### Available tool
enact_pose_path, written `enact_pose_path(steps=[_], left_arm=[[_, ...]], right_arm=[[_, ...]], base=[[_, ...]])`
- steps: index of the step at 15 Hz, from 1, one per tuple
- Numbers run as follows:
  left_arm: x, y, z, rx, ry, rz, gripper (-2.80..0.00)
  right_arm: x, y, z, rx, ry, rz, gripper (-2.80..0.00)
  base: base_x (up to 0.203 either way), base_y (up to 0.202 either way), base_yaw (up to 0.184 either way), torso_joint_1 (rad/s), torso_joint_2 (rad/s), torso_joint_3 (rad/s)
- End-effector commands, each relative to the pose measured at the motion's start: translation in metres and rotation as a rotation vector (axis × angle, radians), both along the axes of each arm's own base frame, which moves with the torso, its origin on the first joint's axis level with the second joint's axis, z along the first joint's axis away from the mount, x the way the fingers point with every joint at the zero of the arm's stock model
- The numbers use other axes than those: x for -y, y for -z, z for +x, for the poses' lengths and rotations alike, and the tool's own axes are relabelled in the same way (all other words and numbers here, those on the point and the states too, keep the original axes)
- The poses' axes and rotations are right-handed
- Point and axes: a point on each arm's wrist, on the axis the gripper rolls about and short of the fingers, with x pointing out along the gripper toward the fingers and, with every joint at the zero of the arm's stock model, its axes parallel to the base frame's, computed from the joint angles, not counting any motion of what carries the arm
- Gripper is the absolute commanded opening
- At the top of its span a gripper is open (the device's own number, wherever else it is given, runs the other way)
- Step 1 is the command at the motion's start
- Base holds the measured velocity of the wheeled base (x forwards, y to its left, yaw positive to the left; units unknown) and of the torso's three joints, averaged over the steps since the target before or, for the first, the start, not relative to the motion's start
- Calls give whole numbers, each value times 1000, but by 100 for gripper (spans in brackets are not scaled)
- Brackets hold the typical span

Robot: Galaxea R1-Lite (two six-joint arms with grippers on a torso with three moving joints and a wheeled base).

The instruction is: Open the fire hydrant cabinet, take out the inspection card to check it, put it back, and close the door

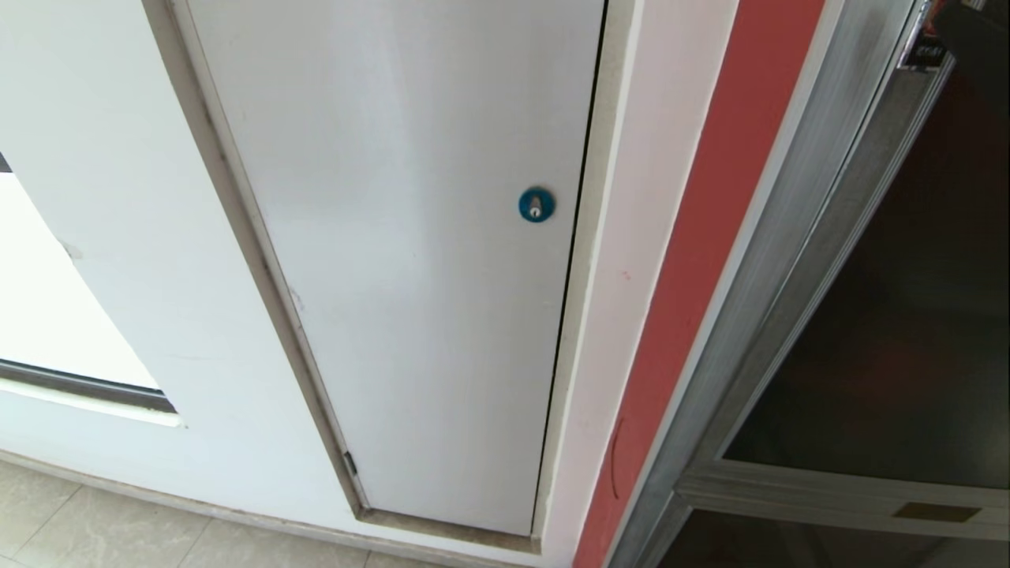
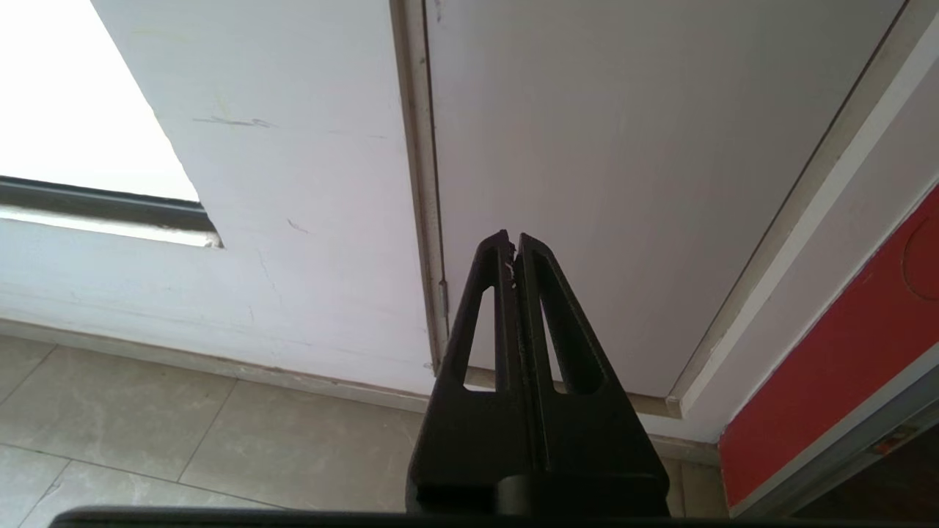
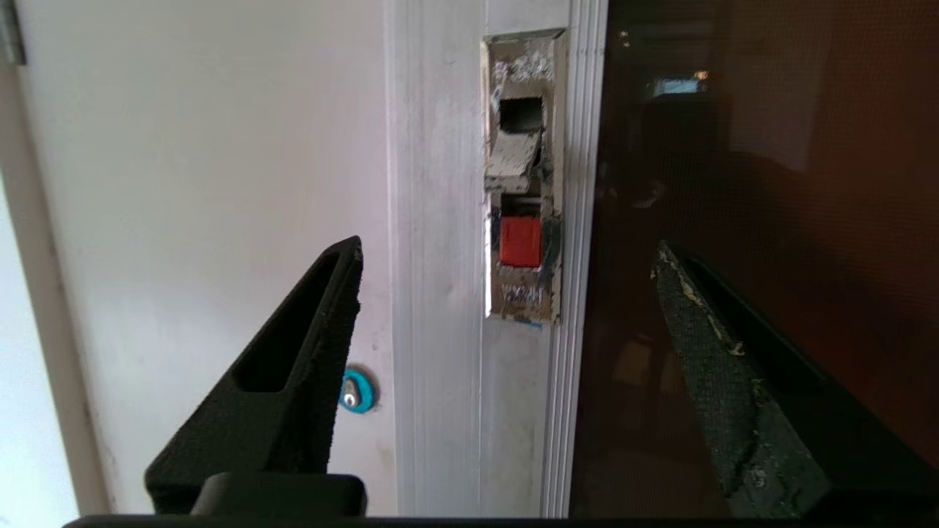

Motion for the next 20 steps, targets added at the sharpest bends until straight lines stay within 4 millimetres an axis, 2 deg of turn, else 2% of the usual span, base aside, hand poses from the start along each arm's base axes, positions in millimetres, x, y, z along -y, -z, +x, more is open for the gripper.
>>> enact_pose_path(steps=[1,12,17,18,19,20], left_arm=[[0,0,0,-1,0,0,-280],[0,0,0,-1,0,0,-280],[0,0,0,-1,-1,0,-280],[0,0,0,-1,-1,0,-280],[0,0,0,-1,0,0,-280],[0,0,0,-1,-1,0,-280]], right_arm=[[-2,-9,4,16,16,18,0],[-13,-17,26,-11,117,24,0],[-14,-20,27,-10,132,38,0],[-15,-19,28,-15,134,37,-218],[-15,-18,28,-17,133,35,-280],[-15,-18,29,-18,133,34,-280]], base=[[0,0,0,0,0,0],[0,0,0,0,0,0],[0,0,0,0,0,0],[0,0,0,0,0,0],[0,0,0,0,0,0],[0,0,0,0,0,0]])
